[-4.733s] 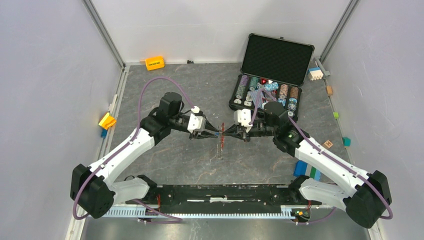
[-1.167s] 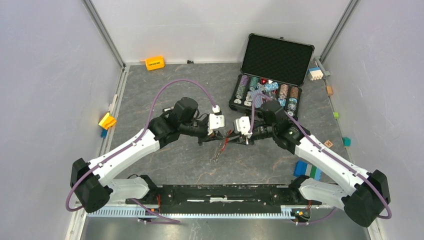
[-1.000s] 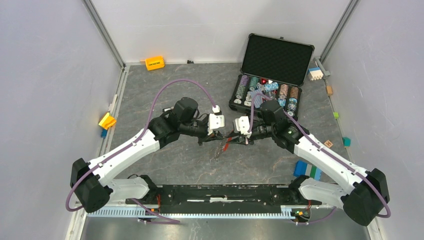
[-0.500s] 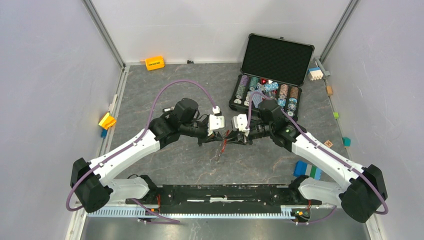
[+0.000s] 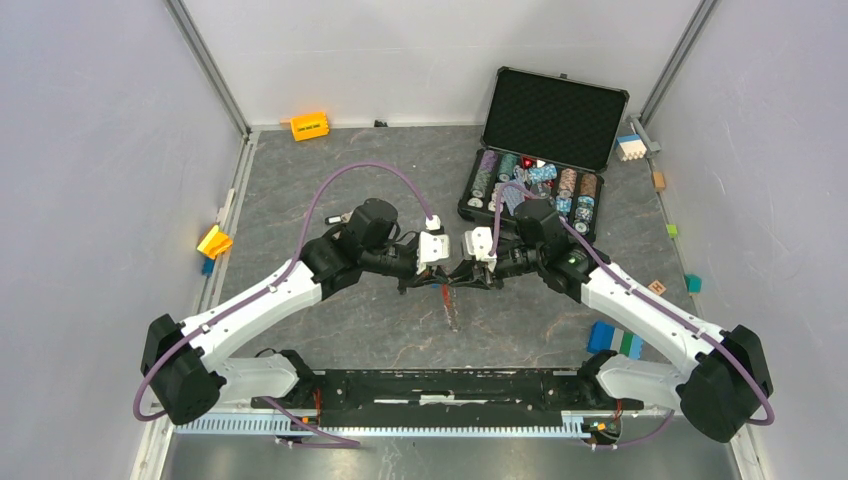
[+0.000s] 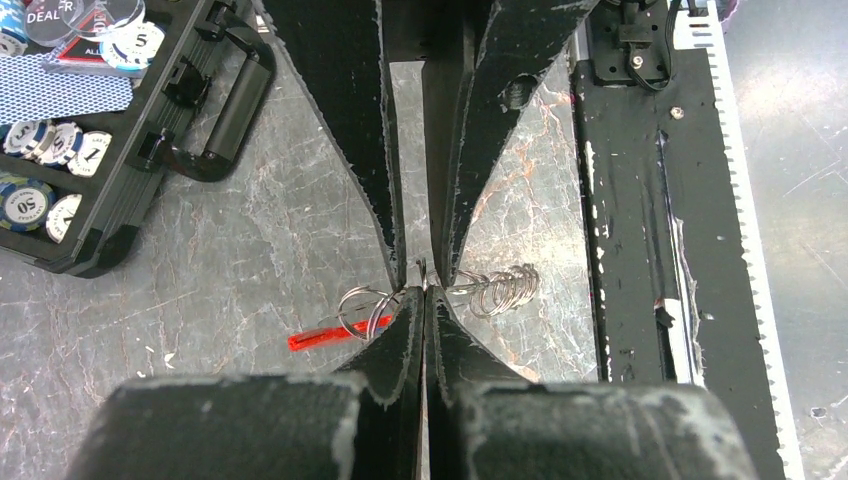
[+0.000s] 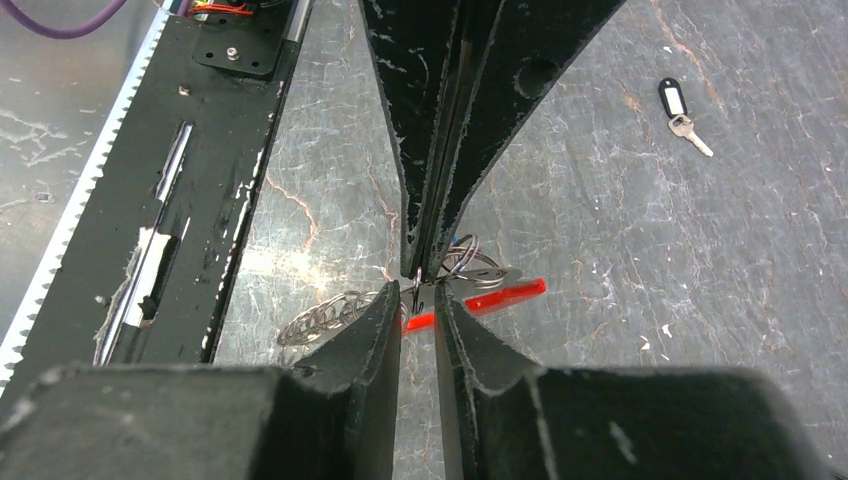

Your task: Put the keys on the keyring

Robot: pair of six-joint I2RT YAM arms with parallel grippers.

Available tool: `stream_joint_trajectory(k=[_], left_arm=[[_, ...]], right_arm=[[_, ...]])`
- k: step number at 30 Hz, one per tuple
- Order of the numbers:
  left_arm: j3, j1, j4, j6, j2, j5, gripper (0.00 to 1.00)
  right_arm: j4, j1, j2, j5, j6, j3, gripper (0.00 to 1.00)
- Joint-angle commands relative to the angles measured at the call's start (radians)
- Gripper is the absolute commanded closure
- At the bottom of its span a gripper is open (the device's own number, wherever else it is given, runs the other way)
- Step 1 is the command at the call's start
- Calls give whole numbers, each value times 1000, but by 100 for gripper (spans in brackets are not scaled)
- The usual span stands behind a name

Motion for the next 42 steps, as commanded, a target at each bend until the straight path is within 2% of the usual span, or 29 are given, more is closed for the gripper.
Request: stream_joint_trajectory(k=[1,11,15,21,22,24,27,30,34,42], left_arm=[[0,-5,77,-27,-14,23,98],[-7,-5,93,-44,-21,24,98],[-11,-5,108,-54,-21,26,98],[-14,-3,117,-63,-30,26,98],[-14,-2,114,-60,-34,23,96],[-15,2,98,-36,-46,21,85],[-13,17,56,20,-79,22,54],[-22,43,19,79,-130,27,32],[-29,77,-24,129,-178,34,28],[-63,88,-115,278,-193,109,30]], right_arm=[[47,2,4,-25,24,21,78],[62,2,3,-6,26,8,87],[90,2,-13,1,31,-9,99],[150,2,-69,32,28,-61,100],[151,2,-77,39,25,-65,100],[139,1,-90,43,2,-68,100],[116,0,-101,33,-27,-68,100],[83,-1,-103,5,-65,-66,100],[29,-1,-100,-18,-129,-60,100],[-30,-1,-95,-114,-192,-51,100]])
